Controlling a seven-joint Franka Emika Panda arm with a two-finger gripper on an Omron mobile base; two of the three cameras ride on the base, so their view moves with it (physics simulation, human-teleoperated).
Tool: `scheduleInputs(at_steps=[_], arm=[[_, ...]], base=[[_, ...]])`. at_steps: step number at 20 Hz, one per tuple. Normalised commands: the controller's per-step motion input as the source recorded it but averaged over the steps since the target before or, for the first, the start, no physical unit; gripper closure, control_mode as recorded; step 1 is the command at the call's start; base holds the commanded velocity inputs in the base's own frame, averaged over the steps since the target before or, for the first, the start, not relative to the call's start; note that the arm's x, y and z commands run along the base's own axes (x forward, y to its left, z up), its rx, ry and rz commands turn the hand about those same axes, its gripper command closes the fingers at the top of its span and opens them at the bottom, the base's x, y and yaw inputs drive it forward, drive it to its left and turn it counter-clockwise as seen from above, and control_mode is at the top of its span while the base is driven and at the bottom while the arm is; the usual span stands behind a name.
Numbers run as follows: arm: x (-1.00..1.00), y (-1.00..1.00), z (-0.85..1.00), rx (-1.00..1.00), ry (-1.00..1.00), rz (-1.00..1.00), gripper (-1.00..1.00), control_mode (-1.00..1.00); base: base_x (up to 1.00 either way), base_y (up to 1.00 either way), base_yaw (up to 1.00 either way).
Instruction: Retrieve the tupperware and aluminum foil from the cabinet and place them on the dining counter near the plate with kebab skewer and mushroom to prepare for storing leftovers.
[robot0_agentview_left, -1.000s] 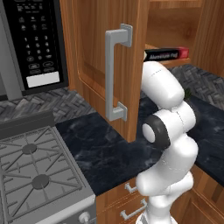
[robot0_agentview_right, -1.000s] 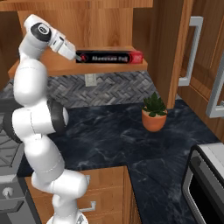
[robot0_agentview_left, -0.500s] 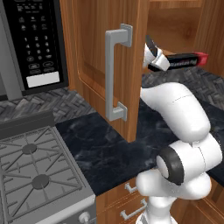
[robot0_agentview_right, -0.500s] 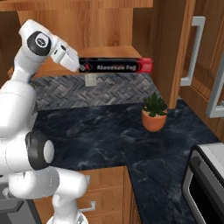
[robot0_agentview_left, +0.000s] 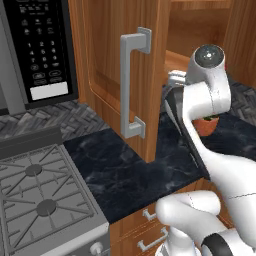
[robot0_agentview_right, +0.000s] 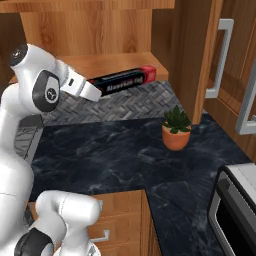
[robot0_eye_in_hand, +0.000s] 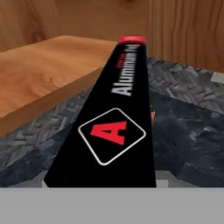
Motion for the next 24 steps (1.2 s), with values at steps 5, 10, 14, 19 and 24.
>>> scheduleInputs(at_steps=[5,10,14,19,24], arm=[[-1.00,0.00,0.00,0.00,0.04,0.61,1.00,-1.00],[-0.76,0.01,0.25,-0.02,0.18,0.35,1.00,-1.00],[-0.47,0.00,0.33,-0.03,0.25,0.12,1.00,-1.00],[-0.64,0.04,0.09,-0.05,0.25,0.02,1.00,-1.00],[-1.00,0.20,-0.20,-0.11,0.07,0.00,1.00,-1.00]], base=[[0.00,0.00,0.00],[0.00,0.00,0.00],[0.00,0.00,0.00],[0.00,0.00,0.00],[0.00,0.00,0.00]])
